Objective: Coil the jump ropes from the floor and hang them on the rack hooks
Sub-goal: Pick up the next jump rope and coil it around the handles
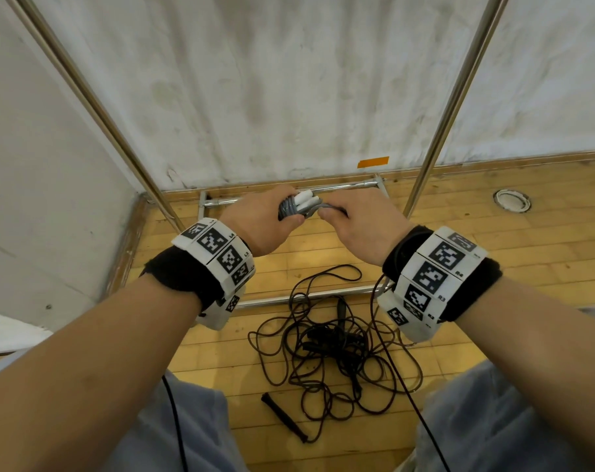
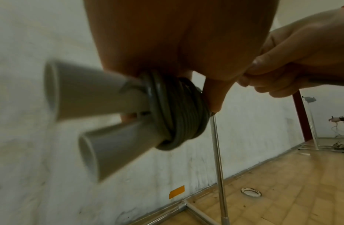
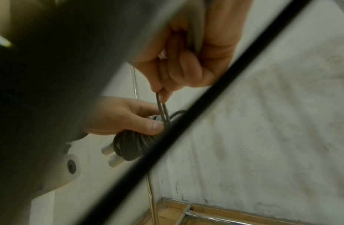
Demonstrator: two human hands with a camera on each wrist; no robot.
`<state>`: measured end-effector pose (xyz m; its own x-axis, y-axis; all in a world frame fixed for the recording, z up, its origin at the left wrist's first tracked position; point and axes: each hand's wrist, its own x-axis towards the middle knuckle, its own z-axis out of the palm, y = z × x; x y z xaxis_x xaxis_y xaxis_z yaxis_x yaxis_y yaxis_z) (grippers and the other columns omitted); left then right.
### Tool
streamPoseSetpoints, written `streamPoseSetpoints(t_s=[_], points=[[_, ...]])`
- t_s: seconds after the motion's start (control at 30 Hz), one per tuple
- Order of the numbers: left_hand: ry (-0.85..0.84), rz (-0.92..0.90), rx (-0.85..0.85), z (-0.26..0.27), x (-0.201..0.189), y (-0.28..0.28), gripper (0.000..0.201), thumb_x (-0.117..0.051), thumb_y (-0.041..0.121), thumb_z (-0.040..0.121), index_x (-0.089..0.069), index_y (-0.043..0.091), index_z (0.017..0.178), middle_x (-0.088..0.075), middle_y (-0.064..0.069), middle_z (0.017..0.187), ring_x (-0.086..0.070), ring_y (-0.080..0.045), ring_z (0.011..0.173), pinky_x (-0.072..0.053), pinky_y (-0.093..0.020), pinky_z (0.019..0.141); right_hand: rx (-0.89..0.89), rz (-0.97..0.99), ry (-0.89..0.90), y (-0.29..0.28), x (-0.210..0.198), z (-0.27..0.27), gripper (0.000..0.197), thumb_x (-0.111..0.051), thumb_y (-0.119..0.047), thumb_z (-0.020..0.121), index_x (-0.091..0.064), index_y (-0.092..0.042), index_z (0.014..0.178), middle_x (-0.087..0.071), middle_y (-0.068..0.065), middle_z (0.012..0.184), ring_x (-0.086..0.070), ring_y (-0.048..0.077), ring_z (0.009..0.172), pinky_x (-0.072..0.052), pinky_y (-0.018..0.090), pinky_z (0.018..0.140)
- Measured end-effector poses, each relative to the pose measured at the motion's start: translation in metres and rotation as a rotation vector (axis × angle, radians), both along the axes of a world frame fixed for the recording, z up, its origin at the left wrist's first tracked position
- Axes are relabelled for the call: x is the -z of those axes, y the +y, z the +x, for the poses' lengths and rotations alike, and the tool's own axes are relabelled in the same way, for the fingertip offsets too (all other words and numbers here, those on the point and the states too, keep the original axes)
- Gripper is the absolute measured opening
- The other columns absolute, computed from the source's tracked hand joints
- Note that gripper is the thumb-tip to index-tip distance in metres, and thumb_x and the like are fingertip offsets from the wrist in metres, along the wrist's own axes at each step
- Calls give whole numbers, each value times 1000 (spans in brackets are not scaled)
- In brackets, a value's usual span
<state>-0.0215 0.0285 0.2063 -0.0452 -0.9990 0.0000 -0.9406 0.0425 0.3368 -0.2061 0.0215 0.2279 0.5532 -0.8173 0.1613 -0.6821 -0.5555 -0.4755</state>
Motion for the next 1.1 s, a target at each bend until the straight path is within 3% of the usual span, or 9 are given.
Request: streamPoseSetpoints(t_s=[0.17,0.33,0.43,0.57,0.7,0.77,0.83,0.97,1.1], points=[[-8,-44,-32,2,-3,-2,33,-53,47,91,-51,32,120,-48,16,74,-50,-13,71,-31,-28,57,24,126,-110,-1,-3,-2,30,-44,-29,98,-61,-17,75,-42,-8,51,-41,5,52,-28,21,51],[-38,-8,47,-4,-1,4,19,-53,44,90,-51,38,109,-57,14,80,-55,-11,73,-35,-26,56,-42,155,-107,0,-6,2,31,-49,-25,95,-53,-24,64,-39,-11,52,-39,4,49,-31,10,49],[-22,66,123,-11,2,8,26,-58,44,87,-54,38,112,-62,10,90,-58,-15,83,-49,-35,72,-14,104,-102,-2,-5,2,25,-47,-25,96,-58,-21,74,-45,-12,61,-42,4,58,-28,13,51],[69,76,223,-18,-2,14,32,-64,42,84,-58,35,115,-65,5,93,-59,-19,86,-50,-41,80,31,50,-142,-5,-4,0,27,-46,-25,96,-62,-12,77,-45,-9,60,-42,7,57,-29,14,50],[242,19,250,-28,-7,22,27,-65,52,78,-65,33,98,-62,9,75,-57,-10,72,-49,-31,69,91,40,-246,-11,-12,-4,34,-48,-27,96,-63,-1,80,-43,-5,56,-39,8,52,-33,11,51],[303,-41,212,-32,-7,25,22,-66,57,77,-61,36,75,-53,10,58,-50,-4,59,-37,-15,55,101,74,-279,-12,-14,-7,35,-49,-28,95,-65,1,84,-43,-3,56,-39,9,52,-33,13,50],[291,-98,201,-35,-8,27,28,-67,54,78,-51,36,63,-46,8,51,-45,-7,54,-29,-17,49,107,112,-296,-13,-15,-8,34,-50,-29,95,-66,0,86,-42,-3,55,-38,7,48,-32,12,46],[297,-169,223,-36,-15,31,29,-64,51,80,-43,40,62,-47,10,52,-47,-7,54,-29,-21,49,129,256,-408,-17,-16,-12,32,-53,-31,94,-68,-6,82,-32,-7,47,-32,5,36,-26,13,41],[374,-192,169,-40,-26,35,23,-58,54,75,-47,35,70,-47,10,54,-47,-5,50,-34,-25,47,132,504,-583,-20,-14,-13,40,-56,-35,92,-62,0,75,-29,8,56,-24,12,42,-22,21,41]])
